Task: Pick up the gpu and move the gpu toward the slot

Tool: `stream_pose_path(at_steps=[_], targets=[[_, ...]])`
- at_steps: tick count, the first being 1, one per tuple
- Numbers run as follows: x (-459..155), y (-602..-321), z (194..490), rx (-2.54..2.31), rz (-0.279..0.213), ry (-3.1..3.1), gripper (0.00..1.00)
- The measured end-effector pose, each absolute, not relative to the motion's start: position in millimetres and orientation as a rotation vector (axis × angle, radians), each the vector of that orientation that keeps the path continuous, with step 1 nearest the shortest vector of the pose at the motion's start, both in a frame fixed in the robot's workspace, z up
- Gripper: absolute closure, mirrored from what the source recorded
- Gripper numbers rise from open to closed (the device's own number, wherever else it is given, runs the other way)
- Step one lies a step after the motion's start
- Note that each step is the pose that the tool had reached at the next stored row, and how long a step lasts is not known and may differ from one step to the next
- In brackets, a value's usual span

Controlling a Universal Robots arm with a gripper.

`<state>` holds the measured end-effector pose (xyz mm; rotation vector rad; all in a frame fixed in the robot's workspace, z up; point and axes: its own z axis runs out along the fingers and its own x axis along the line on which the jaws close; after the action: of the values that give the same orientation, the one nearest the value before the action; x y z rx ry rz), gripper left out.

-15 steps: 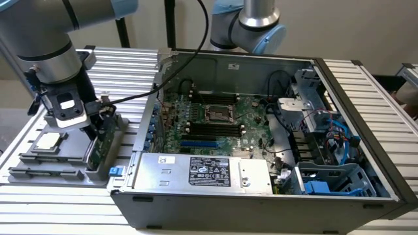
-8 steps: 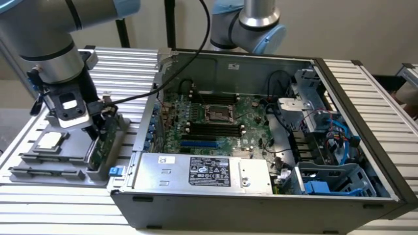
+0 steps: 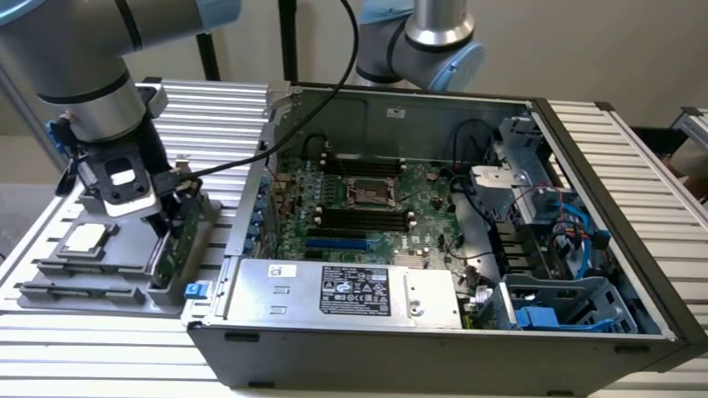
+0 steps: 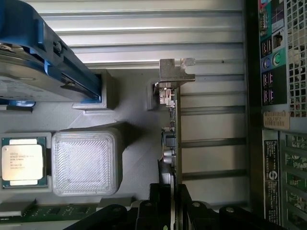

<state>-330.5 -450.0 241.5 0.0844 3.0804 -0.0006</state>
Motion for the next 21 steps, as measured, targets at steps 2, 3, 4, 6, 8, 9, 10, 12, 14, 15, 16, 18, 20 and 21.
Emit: stream_pose_path(at_steps=[2,3,4,6,8,9,10,12,14,15,16,18,20,21], targets=[[-330.2,-450.0,241.4,0.077,0.002,3.081,0.74],[-330.1,-450.0,241.5,0.073,0.003,3.082,0.74],[-330.0,-450.0,241.4,0.068,0.004,3.083,0.74],[-329.9,-450.1,241.5,0.058,0.006,3.084,0.74],[-329.8,-450.4,241.6,0.053,0.01,3.085,0.74],[-329.8,-450.5,241.5,0.053,0.012,3.086,0.74],[-329.9,-450.6,241.5,0.053,0.014,3.086,0.74],[-329.8,-451.2,241.5,0.053,0.018,3.089,0.74],[-329.7,-451.9,241.5,0.054,0.024,3.093,0.74],[-329.6,-452.3,241.5,0.054,0.027,3.097,0.74],[-329.4,-452.8,241.5,0.054,0.03,3.1,0.74],[-328.9,-453.6,241.6,0.055,0.035,3.108,0.74],[-328.5,-454.0,241.7,0.055,0.037,3.115,0.74],[-328.4,-454.1,241.8,0.055,0.037,3.117,0.74]])
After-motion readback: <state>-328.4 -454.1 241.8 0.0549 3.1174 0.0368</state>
